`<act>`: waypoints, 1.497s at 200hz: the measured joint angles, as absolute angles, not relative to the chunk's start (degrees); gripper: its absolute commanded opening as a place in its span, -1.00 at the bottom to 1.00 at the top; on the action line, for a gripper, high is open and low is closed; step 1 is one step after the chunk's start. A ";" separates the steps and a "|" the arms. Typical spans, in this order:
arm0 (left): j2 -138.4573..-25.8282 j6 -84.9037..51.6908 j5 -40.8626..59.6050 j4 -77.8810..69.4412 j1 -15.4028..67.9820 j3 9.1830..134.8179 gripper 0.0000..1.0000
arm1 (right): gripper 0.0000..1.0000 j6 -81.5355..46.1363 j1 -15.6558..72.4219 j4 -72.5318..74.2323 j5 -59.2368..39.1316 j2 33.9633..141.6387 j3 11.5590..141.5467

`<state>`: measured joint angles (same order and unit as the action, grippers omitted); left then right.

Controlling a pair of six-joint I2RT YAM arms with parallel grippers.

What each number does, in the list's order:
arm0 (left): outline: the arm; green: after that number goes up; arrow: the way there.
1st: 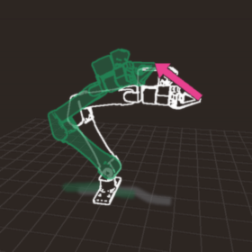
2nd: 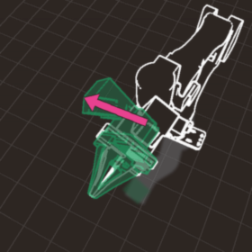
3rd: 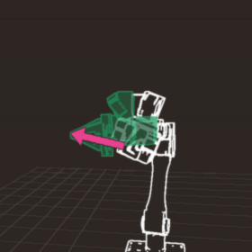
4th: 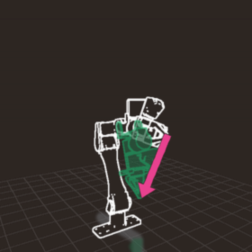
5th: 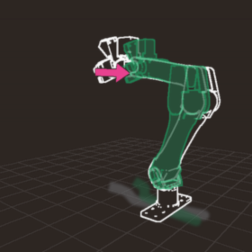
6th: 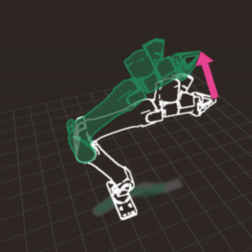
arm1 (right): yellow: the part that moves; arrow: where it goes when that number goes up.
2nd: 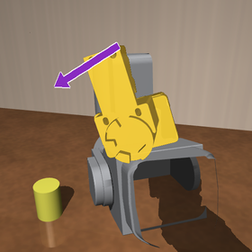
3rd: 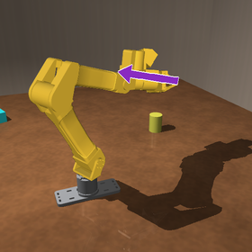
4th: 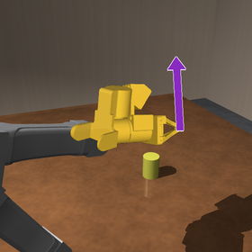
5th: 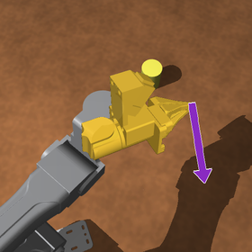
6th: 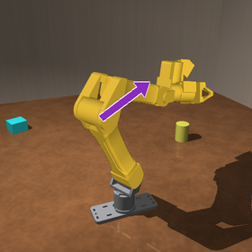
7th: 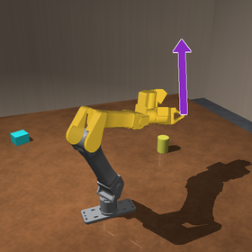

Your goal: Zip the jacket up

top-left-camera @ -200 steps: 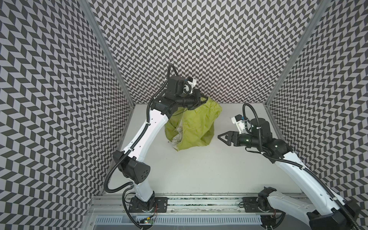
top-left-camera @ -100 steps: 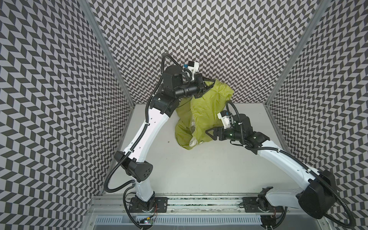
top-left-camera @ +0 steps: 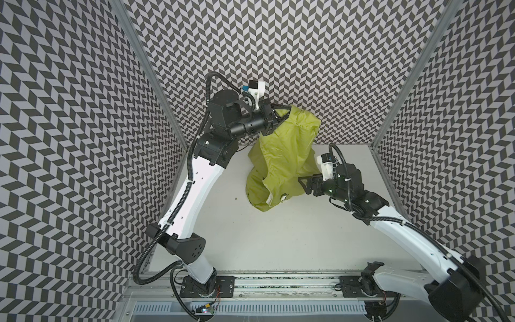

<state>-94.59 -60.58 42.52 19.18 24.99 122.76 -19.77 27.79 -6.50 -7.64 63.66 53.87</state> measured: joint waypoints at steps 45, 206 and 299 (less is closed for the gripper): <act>-94.19 -61.98 43.31 19.20 22.04 122.50 -1.00 | 0.96 -9.10 27.35 -1.52 -6.17 59.37 48.21; -90.76 -60.95 47.75 21.67 13.47 122.98 -1.00 | -1.00 3.36 27.09 -5.34 -15.07 90.48 73.91; -90.74 -45.08 29.17 23.83 9.30 128.60 -1.00 | -1.00 -11.77 27.05 -19.03 -20.38 77.73 90.48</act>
<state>-90.74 -45.08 29.17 23.83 9.30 128.60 -11.77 27.05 -19.03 -20.38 77.73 90.48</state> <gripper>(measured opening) 0.048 0.048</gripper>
